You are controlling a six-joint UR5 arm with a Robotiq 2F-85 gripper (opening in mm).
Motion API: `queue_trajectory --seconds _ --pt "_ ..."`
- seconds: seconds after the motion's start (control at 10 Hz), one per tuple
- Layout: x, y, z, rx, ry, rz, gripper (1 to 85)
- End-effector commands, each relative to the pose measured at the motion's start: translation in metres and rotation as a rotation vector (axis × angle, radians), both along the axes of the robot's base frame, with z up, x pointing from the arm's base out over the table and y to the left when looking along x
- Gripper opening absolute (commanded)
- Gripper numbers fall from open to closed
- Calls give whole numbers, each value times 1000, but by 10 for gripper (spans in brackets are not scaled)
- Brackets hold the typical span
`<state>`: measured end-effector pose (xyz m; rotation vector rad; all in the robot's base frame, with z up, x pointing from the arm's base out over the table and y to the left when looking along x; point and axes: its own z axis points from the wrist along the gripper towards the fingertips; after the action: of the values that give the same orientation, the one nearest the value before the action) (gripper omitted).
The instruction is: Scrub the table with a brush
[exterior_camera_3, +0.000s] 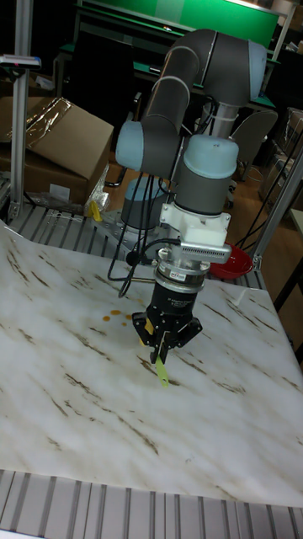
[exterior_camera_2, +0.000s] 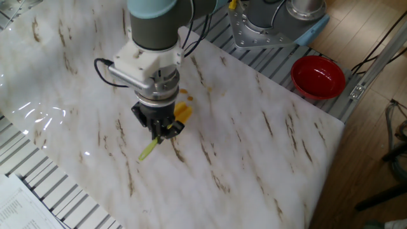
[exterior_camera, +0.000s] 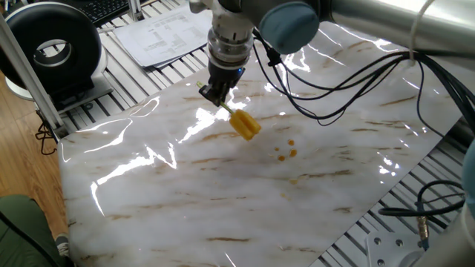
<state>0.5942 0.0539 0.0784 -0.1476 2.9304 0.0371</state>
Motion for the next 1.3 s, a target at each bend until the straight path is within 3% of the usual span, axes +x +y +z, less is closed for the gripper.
queue_trajectory --seconds 0.0,0.2,0.4,0.6,0.9,1.2 --pt "-2 7 1 42 4 -24 10" --pt "-36 2 11 68 19 8 10" --pt "-65 -7 9 72 4 25 10" --pt "-89 -24 6 50 8 41 10" --pt "-103 -34 -8 51 -9 55 10" --pt "-99 -18 -18 66 -38 33 10"
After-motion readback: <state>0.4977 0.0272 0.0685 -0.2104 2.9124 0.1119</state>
